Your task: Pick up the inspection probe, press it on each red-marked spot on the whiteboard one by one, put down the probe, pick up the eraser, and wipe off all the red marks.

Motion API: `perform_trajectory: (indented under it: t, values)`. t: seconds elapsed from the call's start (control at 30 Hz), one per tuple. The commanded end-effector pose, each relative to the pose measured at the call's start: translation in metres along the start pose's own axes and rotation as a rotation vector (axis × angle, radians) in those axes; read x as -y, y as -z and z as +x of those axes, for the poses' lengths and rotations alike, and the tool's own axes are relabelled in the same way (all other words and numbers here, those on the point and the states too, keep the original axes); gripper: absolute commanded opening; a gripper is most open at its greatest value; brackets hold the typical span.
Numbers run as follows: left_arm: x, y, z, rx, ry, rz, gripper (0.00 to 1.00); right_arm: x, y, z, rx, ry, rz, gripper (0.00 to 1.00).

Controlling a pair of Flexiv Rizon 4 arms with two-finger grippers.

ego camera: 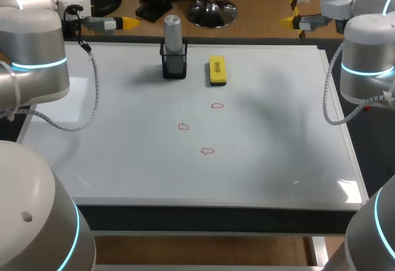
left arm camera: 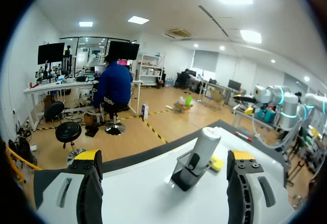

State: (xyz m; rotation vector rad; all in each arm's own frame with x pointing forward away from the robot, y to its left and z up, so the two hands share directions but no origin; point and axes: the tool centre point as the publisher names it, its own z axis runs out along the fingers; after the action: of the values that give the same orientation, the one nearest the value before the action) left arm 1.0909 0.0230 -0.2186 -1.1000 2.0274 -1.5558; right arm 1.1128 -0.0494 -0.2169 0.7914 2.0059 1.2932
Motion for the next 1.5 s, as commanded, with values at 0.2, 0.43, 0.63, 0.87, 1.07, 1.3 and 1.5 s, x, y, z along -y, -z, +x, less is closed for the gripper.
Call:
perform_trajectory:
  t: [0.2,0.43,0.63,0.87,1.07,1.3,1.5]
  values:
    - [0.001,0.0,0.0,0.0,0.001,-0.003,1.0,0.0,0.0,-0.001,-0.002,0.0,0.0,1.0]
    - [0.001,0.0,0.0,0.0,0.001,-0.003,1.0,0.0,0.0,-0.001,-0.002,0.0,0.0,1.0]
    - [0.001,0.0,0.0,0.0,0.001,-0.003,1.0,0.0,0.0,-0.001,-0.002,0.0,0.0,1.0]
    - [0.0,-0.002,0.003,-0.039,-0.021,0.005,1.0,0.0,0.0,-0.001,-0.002,0.0,0.0,1.0]
    - [0.003,-0.015,0.01,-0.148,-0.097,0.006,1.0,0.0,0.0,-0.001,-0.002,0.0,0.0,1.0]
    - [0.01,-0.031,0.023,-0.272,-0.174,0.002,1.0,0.0,0.0,-0.001,-0.002,0.0,0.0,1.0]
    - [0.012,-0.043,0.039,-0.4,-0.227,0.009,1.0,0.0,0.0,-0.001,-0.002,0.0,0.0,1.0]
